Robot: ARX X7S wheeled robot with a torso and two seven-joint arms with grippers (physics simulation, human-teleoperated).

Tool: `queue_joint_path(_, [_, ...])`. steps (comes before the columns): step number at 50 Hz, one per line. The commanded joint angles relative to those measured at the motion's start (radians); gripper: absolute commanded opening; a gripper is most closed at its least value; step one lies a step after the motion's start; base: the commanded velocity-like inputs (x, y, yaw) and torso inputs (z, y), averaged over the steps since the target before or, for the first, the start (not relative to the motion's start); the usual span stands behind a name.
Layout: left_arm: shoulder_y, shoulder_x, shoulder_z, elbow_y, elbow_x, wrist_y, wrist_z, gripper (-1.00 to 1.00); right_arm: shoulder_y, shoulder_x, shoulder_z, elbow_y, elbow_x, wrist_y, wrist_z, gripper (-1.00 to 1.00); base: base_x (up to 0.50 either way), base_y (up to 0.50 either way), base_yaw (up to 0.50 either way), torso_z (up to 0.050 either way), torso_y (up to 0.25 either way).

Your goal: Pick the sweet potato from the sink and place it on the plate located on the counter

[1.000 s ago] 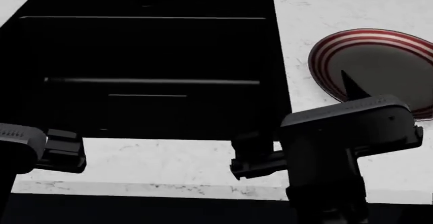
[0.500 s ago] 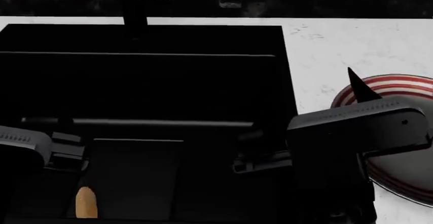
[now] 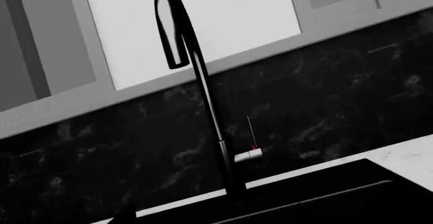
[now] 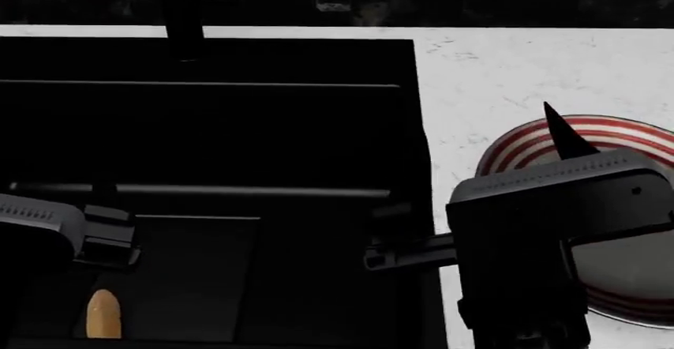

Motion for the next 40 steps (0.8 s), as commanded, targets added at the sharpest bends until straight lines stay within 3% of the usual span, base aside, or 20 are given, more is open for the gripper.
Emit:
queue_joint_path(1, [0.002,-0.004,0.001,-0.002,-0.005,0.003,-0.007,1.0,-0.001,0.003,-0.003,-0.002,0.005,0.003,0.005,1.0,0.24,-0.06,0.0,0.0,0.0])
queue_joint_path(13, [0.004,-0.011,0.004,-0.001,-0.006,0.001,-0.015,1.0,0.001,0.009,-0.01,-0.007,0.003,0.005,0.013,1.0,0.3,-0.04,0.0,0.0,0.0])
queue_joint_path(23, [0.004,-0.016,0.003,-0.014,-0.009,-0.011,-0.019,1.0,0.007,0.013,-0.015,-0.01,0.006,0.016,0.015,1.0,0.0,0.0,0.0,0.0,0.001])
queue_joint_path(27, [-0.025,-0.017,-0.013,0.002,-0.023,-0.082,0.004,1.0,0.01,0.015,-0.017,-0.007,0.006,0.018,0.017,1.0,0.0,0.0,0.0,0.0,0.0])
queue_joint_path(32, [-0.005,-0.05,0.016,-0.01,0.013,-0.05,-0.022,1.0,0.009,0.018,-0.016,-0.01,0.007,0.019,0.018,1.0,0.0,0.0,0.0,0.0,0.0])
queue_joint_path(40, [-0.012,-0.051,0.038,-0.013,0.022,-0.056,-0.031,1.0,0.018,0.025,-0.02,-0.031,0.004,0.044,0.016,1.0,0.0,0.0,0.0,0.0,-0.25])
